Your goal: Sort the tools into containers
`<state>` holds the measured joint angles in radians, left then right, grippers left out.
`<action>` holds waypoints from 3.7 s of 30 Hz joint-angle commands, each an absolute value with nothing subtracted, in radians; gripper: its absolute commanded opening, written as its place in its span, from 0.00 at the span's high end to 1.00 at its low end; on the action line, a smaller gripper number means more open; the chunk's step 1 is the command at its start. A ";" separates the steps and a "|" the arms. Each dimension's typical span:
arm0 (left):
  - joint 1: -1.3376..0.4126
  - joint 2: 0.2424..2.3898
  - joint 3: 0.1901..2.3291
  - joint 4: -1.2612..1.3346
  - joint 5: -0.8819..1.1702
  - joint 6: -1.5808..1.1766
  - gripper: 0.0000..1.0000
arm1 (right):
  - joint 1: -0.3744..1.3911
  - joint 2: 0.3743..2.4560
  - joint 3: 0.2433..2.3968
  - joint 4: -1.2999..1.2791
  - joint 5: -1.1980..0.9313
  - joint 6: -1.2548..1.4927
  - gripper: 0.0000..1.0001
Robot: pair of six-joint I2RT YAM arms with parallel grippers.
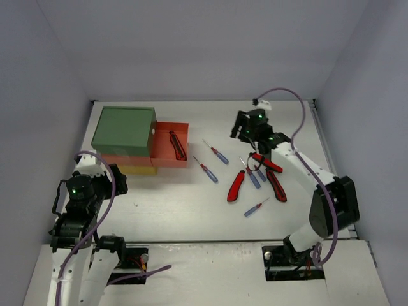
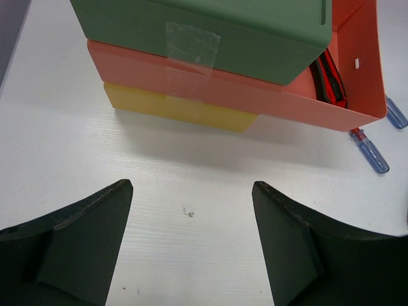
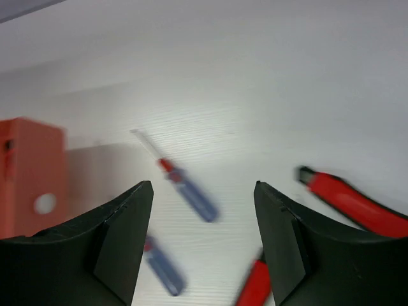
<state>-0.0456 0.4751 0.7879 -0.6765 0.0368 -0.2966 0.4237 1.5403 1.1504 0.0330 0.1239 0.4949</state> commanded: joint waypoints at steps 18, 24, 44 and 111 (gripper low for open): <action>-0.038 0.497 0.796 -0.626 0.040 -0.314 0.27 | 0.638 1.283 0.678 -0.049 0.329 0.874 0.38; -0.038 0.499 0.796 -0.626 0.041 -0.314 0.27 | 0.677 1.410 0.706 -0.049 0.345 0.911 0.40; -0.038 0.495 0.796 -0.626 0.048 -0.314 0.27 | 0.724 1.604 0.774 -0.048 0.446 0.933 0.65; -0.038 0.493 0.792 -0.626 0.050 -0.321 0.27 | 0.467 1.636 1.389 0.117 -0.021 0.220 0.35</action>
